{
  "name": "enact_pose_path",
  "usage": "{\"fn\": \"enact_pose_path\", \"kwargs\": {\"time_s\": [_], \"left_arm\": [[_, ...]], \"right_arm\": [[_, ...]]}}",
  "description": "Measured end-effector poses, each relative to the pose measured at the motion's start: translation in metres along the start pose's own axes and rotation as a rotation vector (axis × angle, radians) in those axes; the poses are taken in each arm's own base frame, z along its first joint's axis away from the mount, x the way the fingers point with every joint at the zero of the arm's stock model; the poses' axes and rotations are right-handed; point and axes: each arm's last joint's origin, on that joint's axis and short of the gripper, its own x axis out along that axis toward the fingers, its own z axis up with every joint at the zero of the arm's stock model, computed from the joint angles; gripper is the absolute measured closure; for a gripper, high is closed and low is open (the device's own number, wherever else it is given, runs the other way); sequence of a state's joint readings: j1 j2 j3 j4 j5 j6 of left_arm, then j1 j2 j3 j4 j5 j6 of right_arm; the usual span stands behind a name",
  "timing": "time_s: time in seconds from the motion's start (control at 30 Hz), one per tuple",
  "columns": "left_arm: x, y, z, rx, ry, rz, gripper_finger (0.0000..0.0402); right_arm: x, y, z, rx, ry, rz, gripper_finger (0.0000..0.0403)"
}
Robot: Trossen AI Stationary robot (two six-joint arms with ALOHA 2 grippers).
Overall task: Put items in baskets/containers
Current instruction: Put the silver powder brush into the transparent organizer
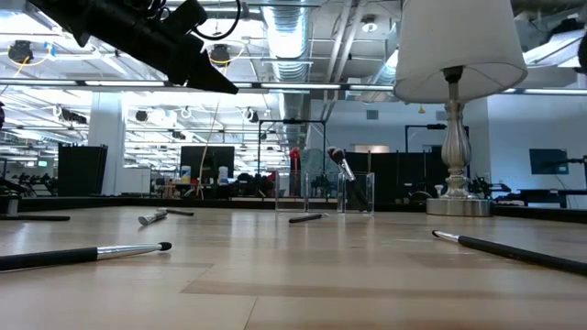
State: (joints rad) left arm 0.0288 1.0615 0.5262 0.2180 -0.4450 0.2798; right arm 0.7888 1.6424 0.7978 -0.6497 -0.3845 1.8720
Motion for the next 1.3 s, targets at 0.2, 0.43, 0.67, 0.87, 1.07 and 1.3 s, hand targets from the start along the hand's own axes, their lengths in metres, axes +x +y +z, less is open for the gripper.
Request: {"fn": "enact_pose_path", "kwargs": {"time_s": [0.2,0.43,0.67,0.87,1.07,1.3], "left_arm": [[0.000,0.000,0.000,0.000,0.000,0.000,0.0300],[0.000,0.000,0.001,-0.003,-0.006,0.001,0.0300],[0.000,0.000,0.001,-0.005,-0.008,0.002,0.0300],[0.000,0.000,0.001,-0.006,-0.009,0.002,0.0300],[0.000,0.000,0.001,-0.033,-0.014,0.003,0.0300],[0.000,0.001,0.002,-0.037,-0.020,0.005,0.0300]], "right_arm": [[0.002,-0.006,-0.004,0.008,-0.027,-0.040,0.0329],[0.001,-0.005,-0.003,-0.037,-0.094,-0.023,0.0374],[0.001,-0.005,-0.002,-0.057,-0.109,-0.020,0.0358],[0.001,-0.006,-0.001,-0.082,-0.137,-0.020,0.0376],[0.001,-0.006,0.000,-0.095,-0.156,-0.018,0.0375],[-0.011,0.007,0.002,-0.190,-0.255,0.017,0.0373]]}}
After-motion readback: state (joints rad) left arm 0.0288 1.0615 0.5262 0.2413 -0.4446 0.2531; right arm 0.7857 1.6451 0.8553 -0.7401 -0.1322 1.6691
